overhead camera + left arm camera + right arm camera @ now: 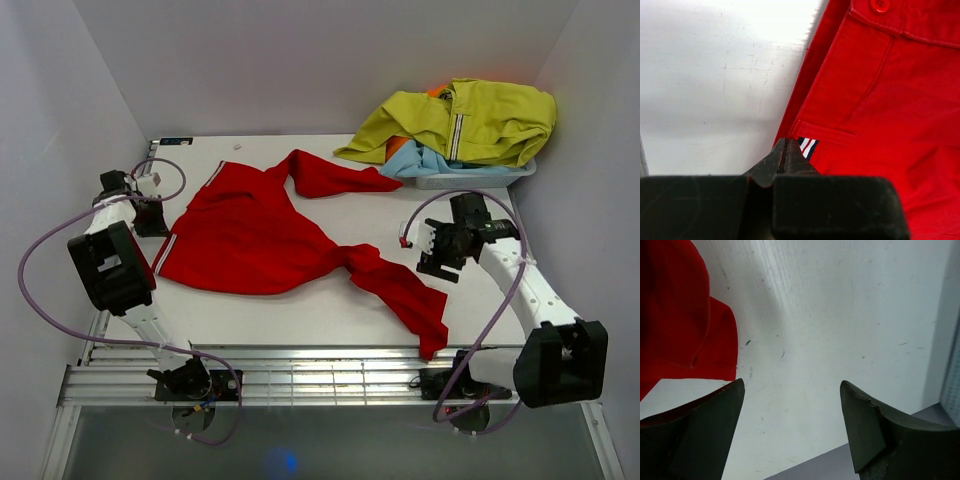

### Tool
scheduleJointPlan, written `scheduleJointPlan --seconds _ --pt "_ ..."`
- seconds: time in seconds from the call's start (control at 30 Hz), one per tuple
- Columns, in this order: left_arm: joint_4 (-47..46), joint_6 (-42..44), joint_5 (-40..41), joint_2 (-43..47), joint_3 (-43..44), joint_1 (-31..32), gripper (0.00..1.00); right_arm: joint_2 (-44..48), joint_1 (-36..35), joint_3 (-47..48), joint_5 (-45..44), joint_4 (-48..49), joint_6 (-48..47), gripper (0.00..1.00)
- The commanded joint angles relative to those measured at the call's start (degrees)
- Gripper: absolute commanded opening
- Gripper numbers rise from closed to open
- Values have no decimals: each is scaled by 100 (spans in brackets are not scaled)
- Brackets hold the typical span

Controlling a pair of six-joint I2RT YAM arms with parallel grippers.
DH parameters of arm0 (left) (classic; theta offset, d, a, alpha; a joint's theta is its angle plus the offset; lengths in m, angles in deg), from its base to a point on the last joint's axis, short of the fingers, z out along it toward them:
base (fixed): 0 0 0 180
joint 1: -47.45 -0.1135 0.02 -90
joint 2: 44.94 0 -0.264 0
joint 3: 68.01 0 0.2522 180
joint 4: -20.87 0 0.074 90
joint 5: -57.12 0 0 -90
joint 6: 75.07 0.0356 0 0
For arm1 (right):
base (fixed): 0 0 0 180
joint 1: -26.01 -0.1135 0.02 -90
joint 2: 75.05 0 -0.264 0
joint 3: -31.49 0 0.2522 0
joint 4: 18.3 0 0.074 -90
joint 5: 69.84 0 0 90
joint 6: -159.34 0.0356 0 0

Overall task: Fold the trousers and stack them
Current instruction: Flatten the trousers out

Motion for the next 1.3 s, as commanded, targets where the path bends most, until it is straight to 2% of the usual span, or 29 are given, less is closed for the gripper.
scheduleJointPlan --seconds 0.0,0.17,0.3,0.5,0.6,0.7,0.73,0.83,1.0,1.27 --pt "-65 147 10 256 -4 -29 0 -612 499 435 449 -940 560 82" --pt "-22 103 -166 221 84 -29 0 -1220 1149 348 922 -1004 1141 73" --pt "-13 95 -193 247 102 -38 0 -1406 1194 93 1118 -926 1378 67" --pt "-13 86 -272 221 67 -38 0 -1511 1194 -689 670 199 1598 64" --pt "-22 112 -263 230 -3 -38 0 -1651 1194 -795 652 209 1563 54" --pt "-39 147 -246 247 -39 -47 0 -1678 1203 -944 196 410 1344 25" --pt "-48 165 -237 239 -48 -56 0 -1670 1238 -910 47 454 1256 8" --pt "-74 235 -176 247 -74 -73 0 -1652 1807 -366 -270 464 1019 8" --pt "-153 323 -70 230 -48 -135 0 -1723 2336 619 -728 744 431 8" --pt "-145 385 -17 142 49 -179 0 -1100 2539 1121 -97 1507 -19 8"
